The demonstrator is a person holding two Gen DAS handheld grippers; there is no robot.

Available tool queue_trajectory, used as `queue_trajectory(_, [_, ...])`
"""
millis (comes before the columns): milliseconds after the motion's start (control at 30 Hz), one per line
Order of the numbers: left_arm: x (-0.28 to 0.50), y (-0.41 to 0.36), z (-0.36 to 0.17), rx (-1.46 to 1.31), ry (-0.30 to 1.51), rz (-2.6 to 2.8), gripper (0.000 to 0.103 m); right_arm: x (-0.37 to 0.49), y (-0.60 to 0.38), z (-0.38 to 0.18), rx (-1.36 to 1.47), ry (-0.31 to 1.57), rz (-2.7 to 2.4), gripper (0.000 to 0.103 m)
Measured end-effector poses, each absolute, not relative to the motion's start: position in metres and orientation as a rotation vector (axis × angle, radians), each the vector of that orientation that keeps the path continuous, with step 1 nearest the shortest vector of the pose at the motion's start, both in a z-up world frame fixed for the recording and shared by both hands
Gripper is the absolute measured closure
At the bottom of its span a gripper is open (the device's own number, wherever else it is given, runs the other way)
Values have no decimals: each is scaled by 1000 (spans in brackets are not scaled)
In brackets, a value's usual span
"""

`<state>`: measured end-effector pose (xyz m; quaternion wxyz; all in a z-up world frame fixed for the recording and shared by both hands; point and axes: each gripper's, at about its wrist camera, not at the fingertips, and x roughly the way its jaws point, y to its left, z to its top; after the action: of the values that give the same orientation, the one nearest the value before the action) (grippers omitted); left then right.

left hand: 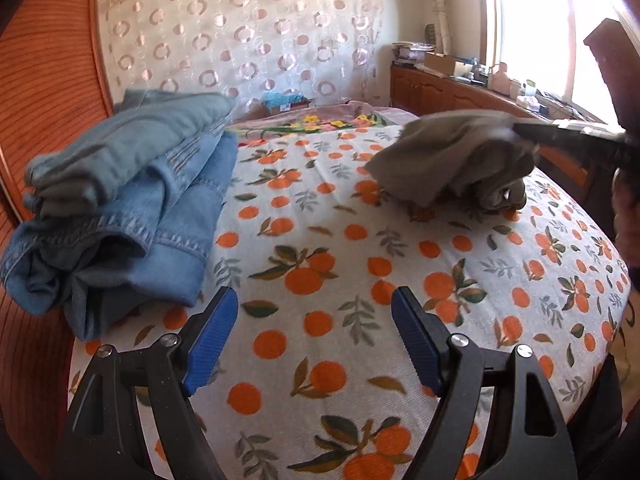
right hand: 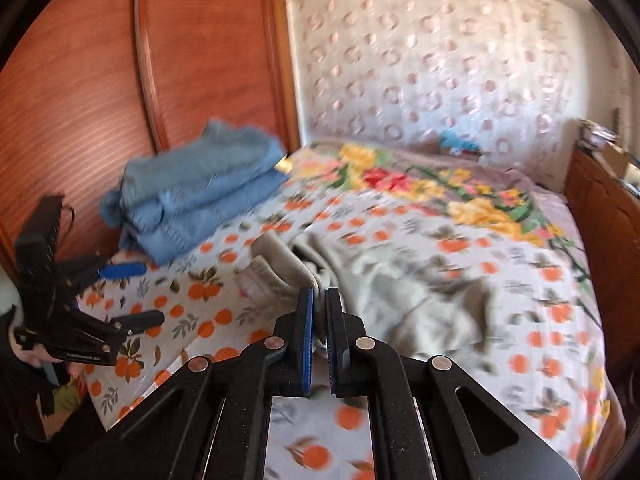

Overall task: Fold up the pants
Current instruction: 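Grasp a garment edge with the right gripper while the left gripper grasps another edge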

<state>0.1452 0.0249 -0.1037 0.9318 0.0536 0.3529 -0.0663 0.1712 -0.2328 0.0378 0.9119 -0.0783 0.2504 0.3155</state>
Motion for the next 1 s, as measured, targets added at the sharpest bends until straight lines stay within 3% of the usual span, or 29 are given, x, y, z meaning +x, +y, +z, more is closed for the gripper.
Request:
queue_trajectory(233, [153,0,-96,136,720,-180,23,152,-327,37,-80,487,467,97])
queue_trajectory(533, [158,-47,-91,169,727,-279,23,147,-392,-20,-72,649,292,96])
queue_trajectory(633, [157,-60,-91,171,735,-310,23,137,-397,-20,-74,646,294,89])
queue_trajectory(700, [158,-69,-92,172,742,-335,23,129,-395,-15,-63,628,296,79])
queue_trajectory(1000, [168,-114,-91,184,759,-484,23,130,-370,-28,-21,649,347,74])
